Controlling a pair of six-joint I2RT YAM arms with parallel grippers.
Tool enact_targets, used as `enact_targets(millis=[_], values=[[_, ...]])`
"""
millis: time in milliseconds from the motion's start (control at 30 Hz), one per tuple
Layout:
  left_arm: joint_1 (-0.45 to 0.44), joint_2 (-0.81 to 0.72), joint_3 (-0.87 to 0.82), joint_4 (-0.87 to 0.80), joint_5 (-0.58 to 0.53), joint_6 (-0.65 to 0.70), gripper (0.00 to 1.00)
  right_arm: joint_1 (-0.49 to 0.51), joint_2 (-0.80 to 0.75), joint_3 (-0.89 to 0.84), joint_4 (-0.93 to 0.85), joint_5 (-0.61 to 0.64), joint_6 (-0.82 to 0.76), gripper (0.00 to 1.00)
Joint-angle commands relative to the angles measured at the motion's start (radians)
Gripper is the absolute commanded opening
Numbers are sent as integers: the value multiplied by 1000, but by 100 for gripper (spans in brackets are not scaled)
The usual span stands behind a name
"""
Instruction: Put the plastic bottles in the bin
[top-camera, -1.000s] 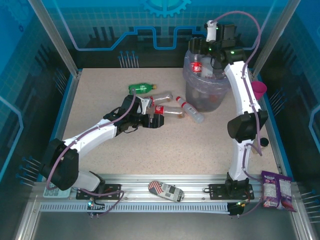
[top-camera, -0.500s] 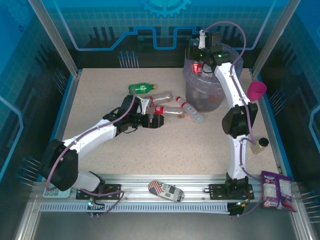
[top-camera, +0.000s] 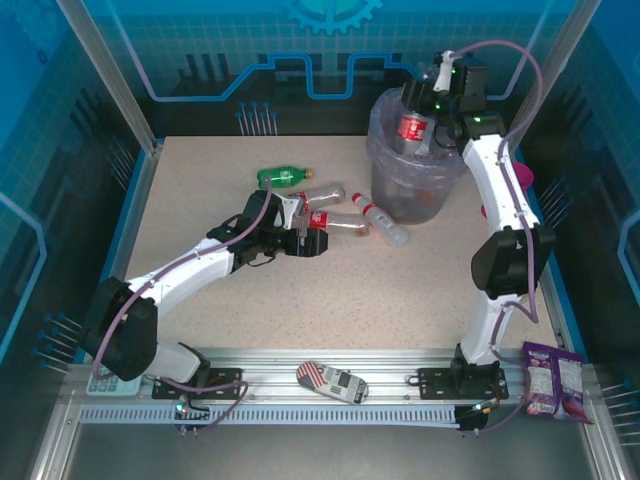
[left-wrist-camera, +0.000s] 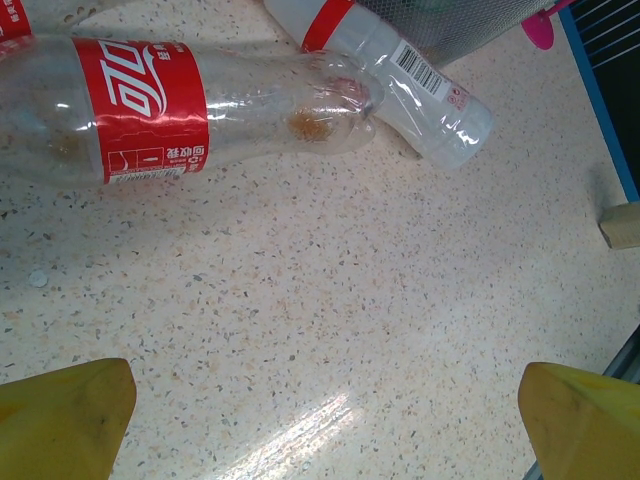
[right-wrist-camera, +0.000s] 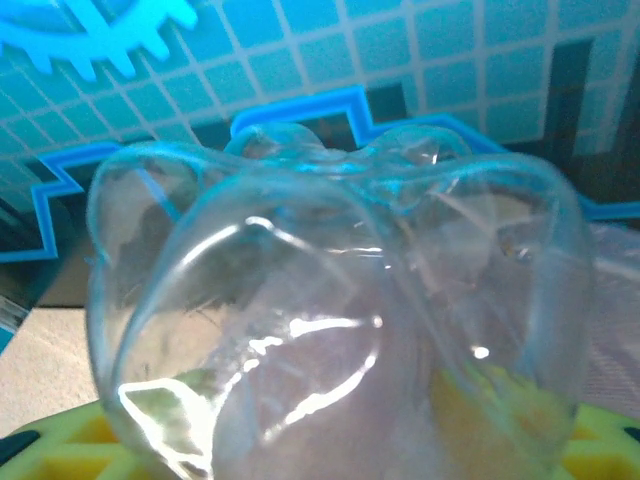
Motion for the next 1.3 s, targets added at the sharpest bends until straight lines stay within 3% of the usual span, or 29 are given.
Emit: enact_targets(millis=[0, 467, 900, 967, 1100, 1267], values=[[7, 8, 17, 1, 17, 3, 99, -23, -62, -17, 52, -20, 23, 59], [7, 10, 1, 3, 16, 3, 99, -156, -58, 7, -132, -6, -39, 56], [7, 11, 12, -17, 11, 11, 99, -152, -4, -66, -231, -1, -55, 57], [7, 17, 18, -18, 12, 14, 99, -152, -2, -55, -241, -8, -60, 61], [7, 30, 37, -29, 15, 20, 99, -152, -17, 9, -278, -18, -74, 77], [10, 41, 79, -60, 3, 52, 99, -152, -48, 104, -331, 2, -96, 81]])
